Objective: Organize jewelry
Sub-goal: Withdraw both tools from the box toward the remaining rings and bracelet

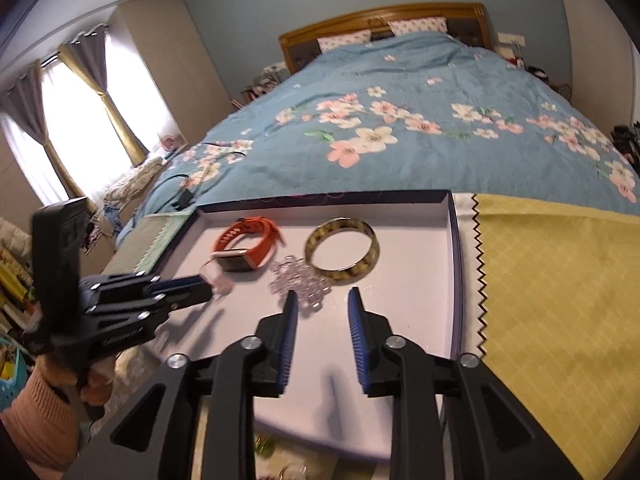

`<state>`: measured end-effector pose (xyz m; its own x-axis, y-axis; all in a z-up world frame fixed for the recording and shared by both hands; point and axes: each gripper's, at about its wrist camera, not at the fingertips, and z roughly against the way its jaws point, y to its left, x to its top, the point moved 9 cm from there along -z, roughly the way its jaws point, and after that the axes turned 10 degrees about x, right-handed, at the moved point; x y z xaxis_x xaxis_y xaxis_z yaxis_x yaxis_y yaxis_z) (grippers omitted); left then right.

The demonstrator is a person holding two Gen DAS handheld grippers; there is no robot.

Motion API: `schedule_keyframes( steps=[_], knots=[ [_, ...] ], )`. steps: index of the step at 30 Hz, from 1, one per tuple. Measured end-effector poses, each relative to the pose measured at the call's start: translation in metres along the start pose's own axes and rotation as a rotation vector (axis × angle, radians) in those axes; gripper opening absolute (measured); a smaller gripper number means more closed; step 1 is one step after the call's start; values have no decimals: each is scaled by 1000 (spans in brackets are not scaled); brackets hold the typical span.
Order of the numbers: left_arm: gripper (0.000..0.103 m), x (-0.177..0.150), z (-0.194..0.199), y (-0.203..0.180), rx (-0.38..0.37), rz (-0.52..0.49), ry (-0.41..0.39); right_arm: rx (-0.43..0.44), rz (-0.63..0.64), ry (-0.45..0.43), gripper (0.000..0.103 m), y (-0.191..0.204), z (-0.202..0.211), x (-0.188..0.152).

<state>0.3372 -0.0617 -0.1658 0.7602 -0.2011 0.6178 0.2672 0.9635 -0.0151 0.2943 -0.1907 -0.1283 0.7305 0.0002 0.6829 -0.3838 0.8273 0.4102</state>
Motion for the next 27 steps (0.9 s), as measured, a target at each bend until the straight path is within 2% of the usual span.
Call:
schedule_keyframes(
  steps=[7,12,18,27],
  knots=[
    [38,0,47,7,39,22,-123,55,117,-5,36,30,38,-24],
    [41,-12,84,12,34,48,-186,17,137,55,36,25,41,-52],
    [44,-42,109,11,8,60,-195,-23,108,124,36,9,40,-84],
    [44,-90,125,-1,-15,30,-163,-32,104,147,36,5,42,-104]
  ],
)
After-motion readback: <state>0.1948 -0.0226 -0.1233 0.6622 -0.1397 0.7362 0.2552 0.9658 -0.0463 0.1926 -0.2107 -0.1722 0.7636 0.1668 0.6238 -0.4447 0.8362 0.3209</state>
